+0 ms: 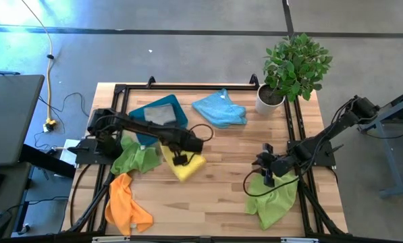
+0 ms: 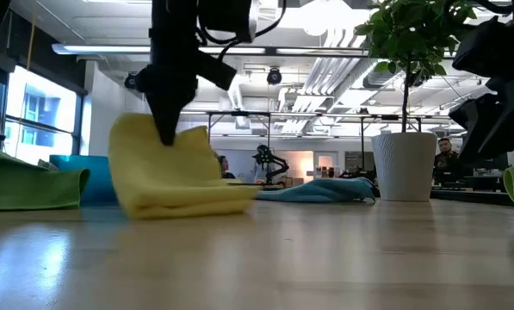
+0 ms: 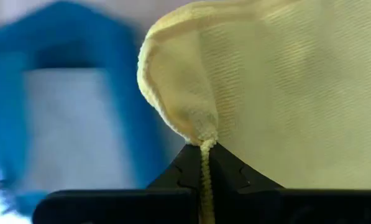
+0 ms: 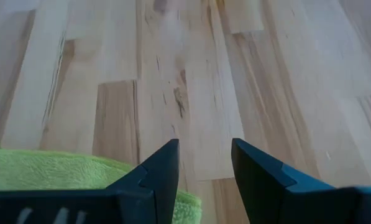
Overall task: Fold microfiber towels
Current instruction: Put the folded yellow microfiber cloth into the bin, then fold the orange microfiber cloth
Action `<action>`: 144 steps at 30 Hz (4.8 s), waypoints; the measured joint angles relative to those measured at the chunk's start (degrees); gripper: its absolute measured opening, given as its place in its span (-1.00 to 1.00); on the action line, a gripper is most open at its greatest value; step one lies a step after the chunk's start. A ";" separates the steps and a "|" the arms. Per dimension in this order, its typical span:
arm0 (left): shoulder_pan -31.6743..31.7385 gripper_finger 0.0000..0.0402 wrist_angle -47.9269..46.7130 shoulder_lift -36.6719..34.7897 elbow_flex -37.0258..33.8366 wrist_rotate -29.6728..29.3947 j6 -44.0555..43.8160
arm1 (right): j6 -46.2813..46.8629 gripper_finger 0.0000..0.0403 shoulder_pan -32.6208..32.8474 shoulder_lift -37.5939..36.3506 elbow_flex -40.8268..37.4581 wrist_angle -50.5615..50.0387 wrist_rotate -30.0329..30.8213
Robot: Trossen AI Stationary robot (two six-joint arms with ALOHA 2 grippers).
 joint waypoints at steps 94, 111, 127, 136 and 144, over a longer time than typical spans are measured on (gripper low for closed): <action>18.73 -0.98 -13.61 -10.83 -5.75 -8.40 -52.36 | -1.23 -0.31 -0.01 0.00 0.00 -0.02 0.01; 18.75 -0.58 -13.35 -10.91 -13.07 -4.39 -48.57 | -1.23 -0.31 0.00 0.00 0.00 -0.02 0.02; 11.92 -0.31 -9.86 -17.23 -8.00 -4.41 -27.85 | -1.23 -0.31 0.00 0.02 0.00 -0.02 0.03; -1.11 -0.33 5.02 -18.38 -8.03 -1.98 -10.84 | -1.23 -0.31 -0.02 0.02 0.00 -0.02 0.03; -7.27 -0.34 17.58 -18.30 -8.05 -1.85 -6.45 | -1.23 -0.31 -0.02 0.02 0.00 -0.02 0.01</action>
